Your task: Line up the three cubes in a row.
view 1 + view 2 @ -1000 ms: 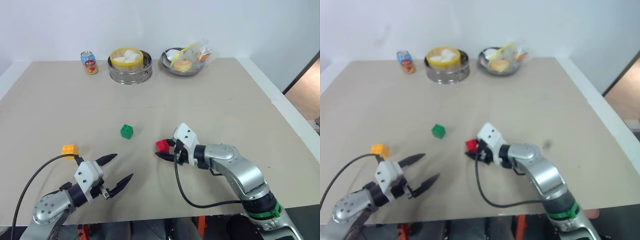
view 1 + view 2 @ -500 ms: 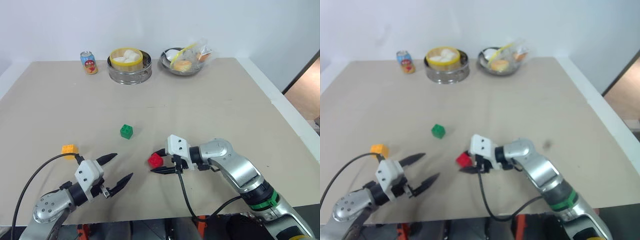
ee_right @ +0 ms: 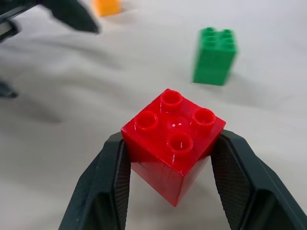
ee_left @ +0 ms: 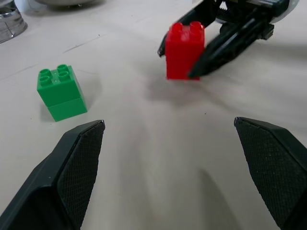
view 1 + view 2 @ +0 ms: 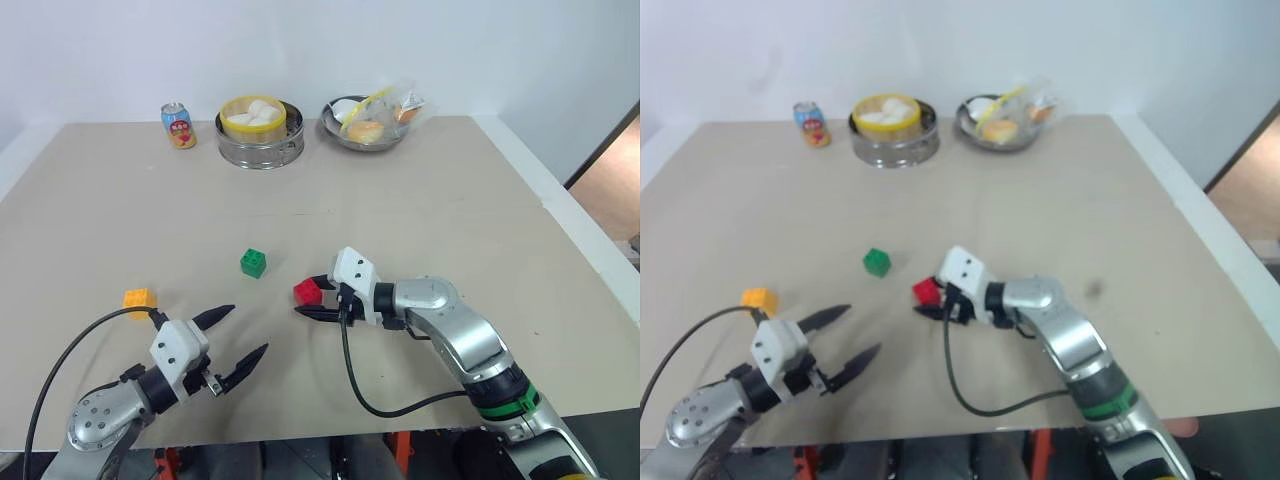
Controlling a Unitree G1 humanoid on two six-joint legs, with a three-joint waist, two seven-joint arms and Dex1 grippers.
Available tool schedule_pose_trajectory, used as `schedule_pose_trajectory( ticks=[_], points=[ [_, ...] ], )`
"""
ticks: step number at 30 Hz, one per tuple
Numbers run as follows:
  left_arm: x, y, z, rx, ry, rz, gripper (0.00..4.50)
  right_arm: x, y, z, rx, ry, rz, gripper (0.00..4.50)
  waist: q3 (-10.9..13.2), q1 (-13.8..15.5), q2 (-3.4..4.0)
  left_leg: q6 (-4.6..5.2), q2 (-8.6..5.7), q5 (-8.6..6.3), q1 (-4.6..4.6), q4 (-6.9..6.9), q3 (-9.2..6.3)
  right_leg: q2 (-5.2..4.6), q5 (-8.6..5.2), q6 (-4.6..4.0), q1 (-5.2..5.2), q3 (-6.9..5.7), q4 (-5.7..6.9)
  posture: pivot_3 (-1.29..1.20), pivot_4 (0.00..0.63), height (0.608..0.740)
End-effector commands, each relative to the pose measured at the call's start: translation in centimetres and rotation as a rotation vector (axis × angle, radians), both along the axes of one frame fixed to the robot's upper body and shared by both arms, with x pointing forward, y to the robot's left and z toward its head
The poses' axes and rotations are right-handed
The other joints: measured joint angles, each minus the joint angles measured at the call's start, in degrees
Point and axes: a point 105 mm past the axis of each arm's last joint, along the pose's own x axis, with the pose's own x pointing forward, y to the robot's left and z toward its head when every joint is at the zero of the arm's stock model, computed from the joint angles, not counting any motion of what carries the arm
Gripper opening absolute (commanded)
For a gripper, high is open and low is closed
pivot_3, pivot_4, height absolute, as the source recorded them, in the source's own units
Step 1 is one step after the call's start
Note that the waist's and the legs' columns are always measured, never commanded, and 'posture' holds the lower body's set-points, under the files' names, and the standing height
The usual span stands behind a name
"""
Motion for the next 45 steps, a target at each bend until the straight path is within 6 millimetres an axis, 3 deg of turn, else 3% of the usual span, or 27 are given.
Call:
schedule_pose_trajectory(
  ticks=[1, 6, 14, 26, 45],
  points=[
    [-0.2, -0.1, 0.9, 0.006, -0.037, -0.004, 4.5, -0.3, -0.7, 1.2, 0.056, -0.061, -0.111, 1.86, 0.0, 0.0, 0.0, -0.01, 0.0, -0.01, 0.0, 0.0, 0.01, 0.0, 0.0, 0.0, 0.0, 0.01, 0.0, 0.0, 0.15, 0.74],
    [-0.3, -0.1, 0.9, 0.01, -0.033, -0.009, 4.5, -0.8, -2.0, 0.5, 0.045, -0.041, -0.232, 1.86, 0.0, 0.0, 0.0, -0.02, 0.0, -0.01, 0.03, 0.01, 0.07, -0.01, 0.01, 0.02, -0.03, 0.08, 0.0, 0.0, 0.15, 0.74],
    [0.1, 0.0, 1.2, 0.014, -0.055, -0.017, 4.5, -1.1, -2.0, 0.4, 0.094, 0.002, -0.332, 1.86, 0.0, 0.0, 0.0, -0.02, 0.0, -0.01, 0.05, 0.0, 0.08, 0.0, 0.02, 0.01, -0.03, 0.1, 0.01, 0.0, 0.15, 0.74],
    [0.3, 0.4, 1.0, 0.025, -0.055, -0.008, 4.5, -1.5, -1.2, -0.1, 0.124, 0.074, -0.345, 1.86, 0.0, 0.0, 0.0, -0.02, 0.01, -0.01, 0.04, 0.0, 0.08, 0.0, 0.02, 0.02, -0.04, 0.12, 0.01, 0.0, 0.15, 0.74],
    [0.3, 0.6, 0.8, 0.027, -0.056, 0.014, 4.5, -0.7, -1.2, -1.0, 0.088, 0.069, -0.379, 1.86, 0.0, 0.0, 0.0, -0.02, 0.01, -0.01, 0.04, 0.0, 0.1, 0.0, 0.02, 0.02, -0.05, 0.13, 0.01, 0.0, 0.15, 0.74]
  ],
)
